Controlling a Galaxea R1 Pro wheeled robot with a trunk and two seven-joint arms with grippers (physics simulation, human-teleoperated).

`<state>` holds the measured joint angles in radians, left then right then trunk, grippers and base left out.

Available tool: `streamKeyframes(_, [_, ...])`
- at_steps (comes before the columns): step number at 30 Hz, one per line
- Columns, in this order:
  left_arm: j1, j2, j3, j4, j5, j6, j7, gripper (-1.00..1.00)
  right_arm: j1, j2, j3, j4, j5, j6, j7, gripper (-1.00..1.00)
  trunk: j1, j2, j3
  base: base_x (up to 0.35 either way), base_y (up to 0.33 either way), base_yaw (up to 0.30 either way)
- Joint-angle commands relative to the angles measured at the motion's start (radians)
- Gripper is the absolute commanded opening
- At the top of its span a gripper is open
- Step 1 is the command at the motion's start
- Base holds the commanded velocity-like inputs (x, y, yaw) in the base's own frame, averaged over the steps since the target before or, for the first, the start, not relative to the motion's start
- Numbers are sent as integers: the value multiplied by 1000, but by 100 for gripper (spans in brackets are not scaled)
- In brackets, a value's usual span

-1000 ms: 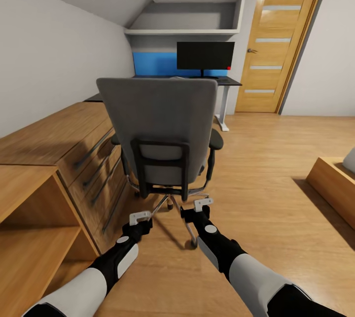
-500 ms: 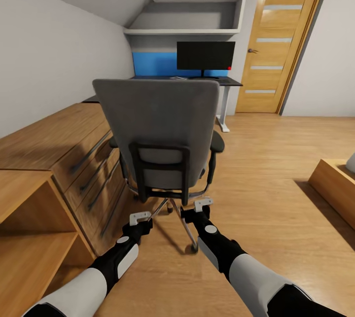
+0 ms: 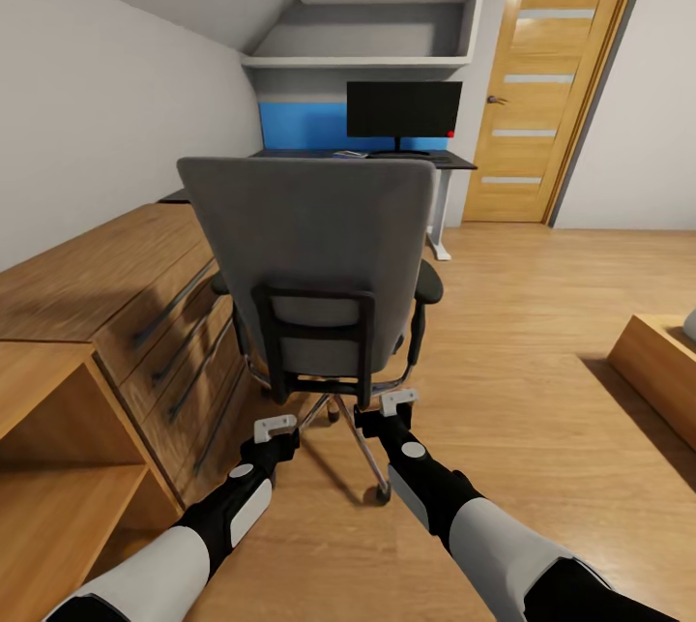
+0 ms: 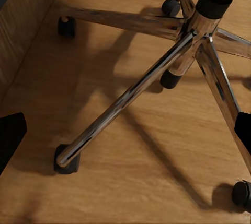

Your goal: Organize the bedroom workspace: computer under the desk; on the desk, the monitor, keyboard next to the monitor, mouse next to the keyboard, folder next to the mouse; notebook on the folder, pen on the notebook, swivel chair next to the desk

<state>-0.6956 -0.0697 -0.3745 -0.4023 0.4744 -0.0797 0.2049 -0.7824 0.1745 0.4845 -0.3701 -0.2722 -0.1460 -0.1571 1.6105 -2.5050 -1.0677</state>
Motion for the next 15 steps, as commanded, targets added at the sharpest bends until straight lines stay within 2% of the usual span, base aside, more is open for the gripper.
streamKeyframes(1, [-1,1,-9,0,9,-5,7,100,-1,0,7,2,-10,-6,-7,100,0,0,-1,144,-17,0])
streamKeyframes(7, [-1,1,-9,0,9,-5,7,100,-1,0,7,1,-9,-6,-7,100,0,0,-1,202,-68,0])
streamKeyframes(15, [-1,1,-9,0,9,-5,5,100,-1,0,6,-1,-10,-10,-9,100,0,0,-1,24,-10,0])
